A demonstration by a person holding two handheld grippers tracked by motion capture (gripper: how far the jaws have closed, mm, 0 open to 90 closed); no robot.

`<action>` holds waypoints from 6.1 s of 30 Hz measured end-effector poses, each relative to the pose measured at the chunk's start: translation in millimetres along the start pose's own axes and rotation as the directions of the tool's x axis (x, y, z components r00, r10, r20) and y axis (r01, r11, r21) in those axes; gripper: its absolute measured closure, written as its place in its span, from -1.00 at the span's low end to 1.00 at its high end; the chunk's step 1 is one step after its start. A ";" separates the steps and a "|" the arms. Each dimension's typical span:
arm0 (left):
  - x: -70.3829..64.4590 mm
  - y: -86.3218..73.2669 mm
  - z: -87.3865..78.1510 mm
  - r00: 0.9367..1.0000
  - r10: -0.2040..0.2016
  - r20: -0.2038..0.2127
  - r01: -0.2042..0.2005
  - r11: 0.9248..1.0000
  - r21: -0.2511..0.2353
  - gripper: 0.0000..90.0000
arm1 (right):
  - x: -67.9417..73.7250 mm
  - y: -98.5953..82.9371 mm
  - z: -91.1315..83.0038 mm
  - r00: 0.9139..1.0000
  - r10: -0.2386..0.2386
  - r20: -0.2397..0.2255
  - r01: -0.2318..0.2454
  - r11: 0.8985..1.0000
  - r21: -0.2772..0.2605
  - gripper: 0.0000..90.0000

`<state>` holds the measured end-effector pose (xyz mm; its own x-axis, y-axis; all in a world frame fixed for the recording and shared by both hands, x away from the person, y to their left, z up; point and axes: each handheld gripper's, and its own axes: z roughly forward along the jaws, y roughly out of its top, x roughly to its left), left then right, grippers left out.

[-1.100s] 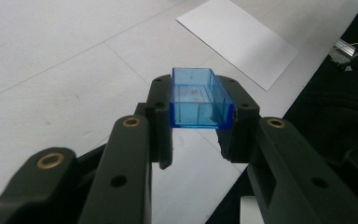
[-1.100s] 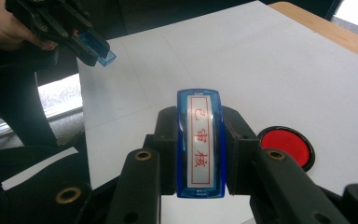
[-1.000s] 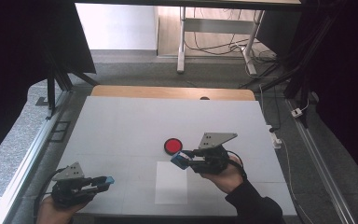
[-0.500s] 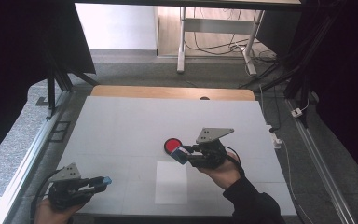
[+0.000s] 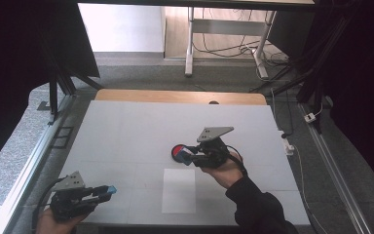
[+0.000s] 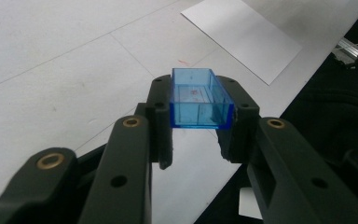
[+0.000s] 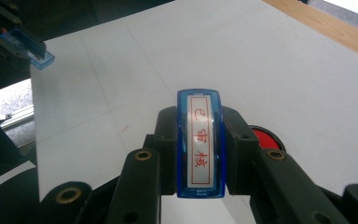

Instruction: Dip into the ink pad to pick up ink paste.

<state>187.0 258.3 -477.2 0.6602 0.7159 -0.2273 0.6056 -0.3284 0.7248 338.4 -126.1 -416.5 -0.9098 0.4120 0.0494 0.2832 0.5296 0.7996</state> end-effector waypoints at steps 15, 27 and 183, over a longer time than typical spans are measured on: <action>-0.8 -0.7 -1.2 1.000 -0.013 -0.022 0.013 1.000 0.002 0.51 | -28.9 0.3 33.9 0.996 0.044 0.082 -0.049 0.997 0.067 0.58; 0.3 -1.4 -2.1 1.000 -0.021 -0.019 0.021 1.000 -0.003 0.51 | -44.9 0.3 56.7 0.994 0.044 0.101 -0.057 0.990 0.131 0.58; 5.1 -2.3 -2.2 0.997 -0.070 -0.009 0.070 0.998 0.006 0.52 | -51.7 2.2 75.0 0.996 0.046 0.077 -0.058 0.984 0.171 0.58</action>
<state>188.0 264.0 -478.6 0.6121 0.7426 -0.2719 0.6532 -0.2810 0.7031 408.8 -90.6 -462.1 -0.8700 0.4915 0.0400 0.3836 0.6235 0.6813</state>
